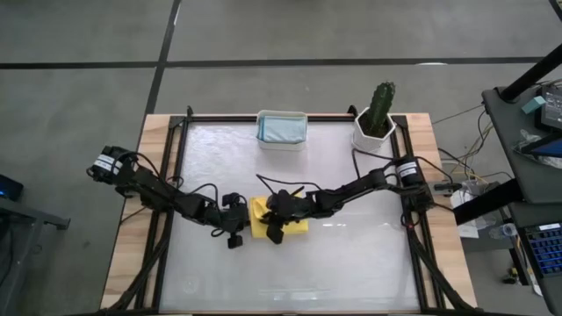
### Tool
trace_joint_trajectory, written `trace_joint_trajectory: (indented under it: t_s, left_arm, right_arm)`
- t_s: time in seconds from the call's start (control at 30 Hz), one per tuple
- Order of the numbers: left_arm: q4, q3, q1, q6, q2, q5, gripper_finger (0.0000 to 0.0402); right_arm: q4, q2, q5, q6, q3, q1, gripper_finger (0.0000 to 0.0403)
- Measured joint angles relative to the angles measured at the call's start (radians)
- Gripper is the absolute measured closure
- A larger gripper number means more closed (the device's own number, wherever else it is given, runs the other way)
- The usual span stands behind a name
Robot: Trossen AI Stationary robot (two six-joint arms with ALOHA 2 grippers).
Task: Fold microfiber towels
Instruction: Fold the yellow cloth
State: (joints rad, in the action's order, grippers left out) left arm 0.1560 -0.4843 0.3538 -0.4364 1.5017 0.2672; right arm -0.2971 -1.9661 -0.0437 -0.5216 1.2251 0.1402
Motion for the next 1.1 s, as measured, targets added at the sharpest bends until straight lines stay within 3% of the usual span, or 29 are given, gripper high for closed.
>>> trace_joint_trajectory:
  t_s: [0.37,0.63,1.1]
  left_arm:
    - [0.015,0.0,0.0,0.006,0.0,0.0,0.0398]
    - [0.018,0.0,0.0,0.006,0.0,-0.001,0.0398]
    - [0.019,0.0,0.0,0.006,0.0,-0.002,0.0398]
  right_arm:
    - [-0.059,-0.075,0.002,0.027,0.056,0.006,0.0364]
    - [-0.048,-0.148,0.081,0.062,0.147,0.015,0.0365]
    - [-0.015,-0.102,0.124,0.099,0.145,0.015,0.0365]
